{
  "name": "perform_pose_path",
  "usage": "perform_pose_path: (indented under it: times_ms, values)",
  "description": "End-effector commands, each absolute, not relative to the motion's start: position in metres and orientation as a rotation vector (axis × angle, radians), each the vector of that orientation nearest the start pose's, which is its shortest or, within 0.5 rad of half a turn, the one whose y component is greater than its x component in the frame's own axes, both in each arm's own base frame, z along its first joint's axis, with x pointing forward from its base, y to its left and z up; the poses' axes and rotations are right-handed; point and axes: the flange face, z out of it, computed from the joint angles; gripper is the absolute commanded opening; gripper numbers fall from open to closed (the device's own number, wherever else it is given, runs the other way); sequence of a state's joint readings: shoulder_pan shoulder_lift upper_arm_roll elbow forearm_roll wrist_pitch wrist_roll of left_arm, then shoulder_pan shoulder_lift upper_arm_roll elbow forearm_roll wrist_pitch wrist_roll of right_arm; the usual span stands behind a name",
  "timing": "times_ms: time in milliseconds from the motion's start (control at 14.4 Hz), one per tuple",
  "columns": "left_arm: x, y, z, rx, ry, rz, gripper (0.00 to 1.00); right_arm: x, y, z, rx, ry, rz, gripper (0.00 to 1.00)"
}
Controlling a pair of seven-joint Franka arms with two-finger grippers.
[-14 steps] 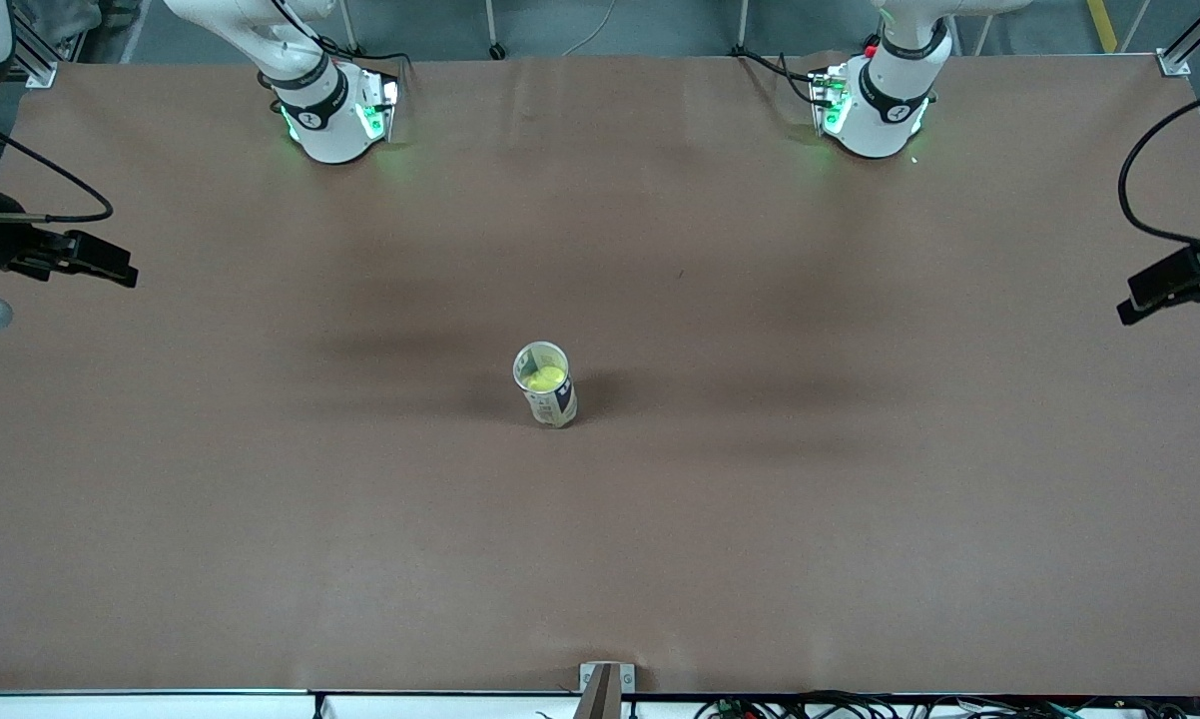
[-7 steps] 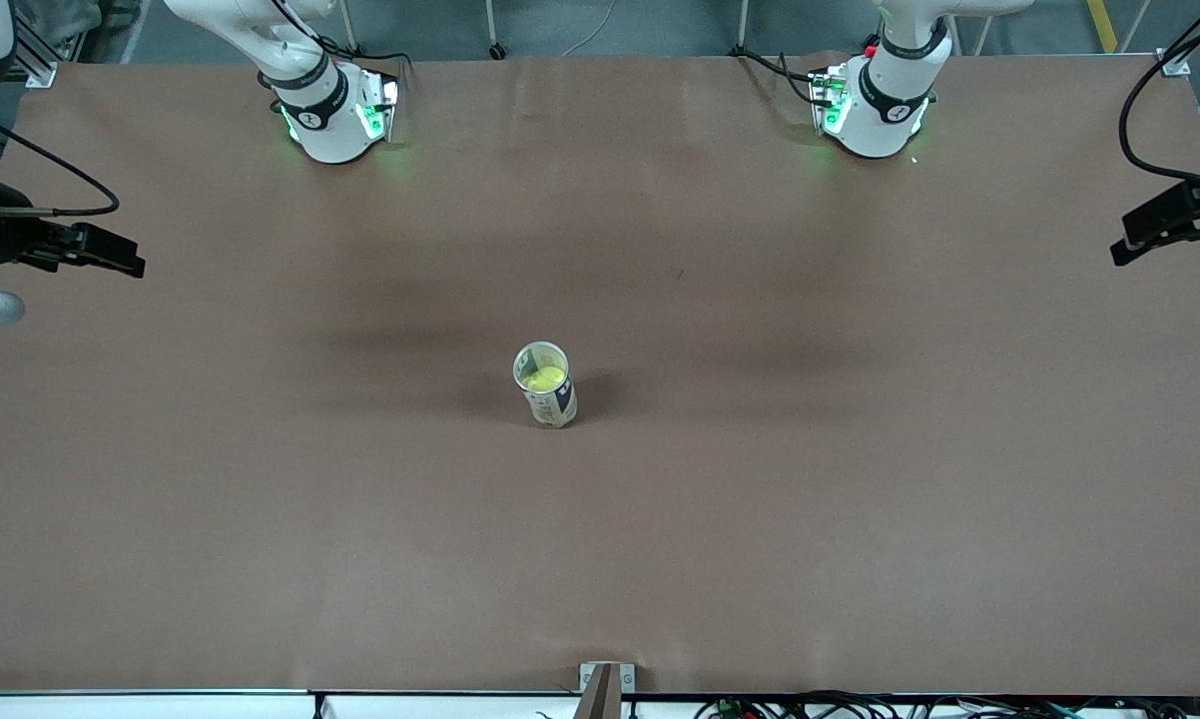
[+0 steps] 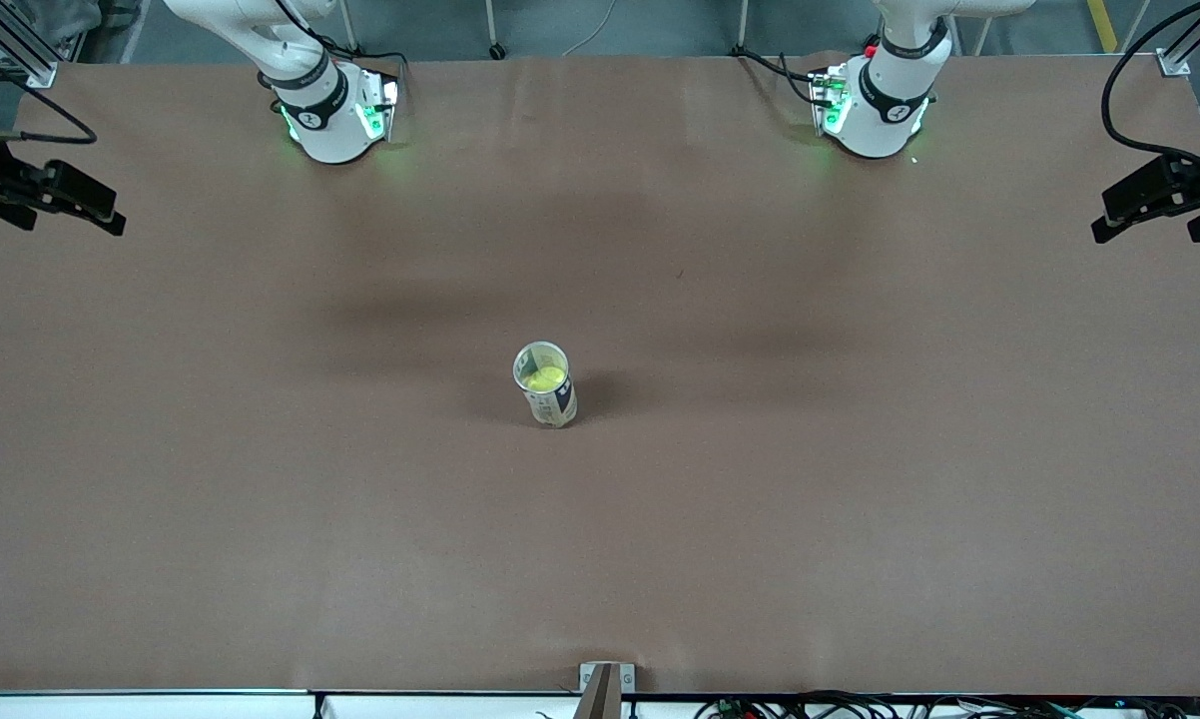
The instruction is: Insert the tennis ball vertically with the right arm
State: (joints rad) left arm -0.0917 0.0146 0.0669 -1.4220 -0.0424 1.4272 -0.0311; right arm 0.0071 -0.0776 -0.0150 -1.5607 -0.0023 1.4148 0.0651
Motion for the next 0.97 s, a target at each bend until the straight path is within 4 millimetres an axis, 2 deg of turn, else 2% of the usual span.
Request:
perform_pose_path:
  times_ms: [0,139,278,417,903]
  values:
    - [0.526,-0.033,0.665,-3.199,0.018,-0.042,1.0,0.504,-0.005,0.667,-3.122,0.1,0.047,1.0]
    - [0.518,-0.036,0.657,-3.198,0.044,-0.072,1.0,0.5,-0.002,0.677,-3.124,0.093,0.027,1.0]
    - [0.515,-0.052,0.657,-3.194,0.099,-0.049,1.0,0.498,-0.002,0.679,-3.125,0.074,0.034,1.0]
    - [0.513,-0.054,0.663,-3.183,0.123,-0.047,1.0,0.496,-0.005,0.684,-3.124,-0.022,0.033,1.0]
    - [0.514,-0.056,0.667,-3.168,0.127,-0.046,1.0,0.491,-0.006,0.687,-3.086,-0.033,0.064,1.0]
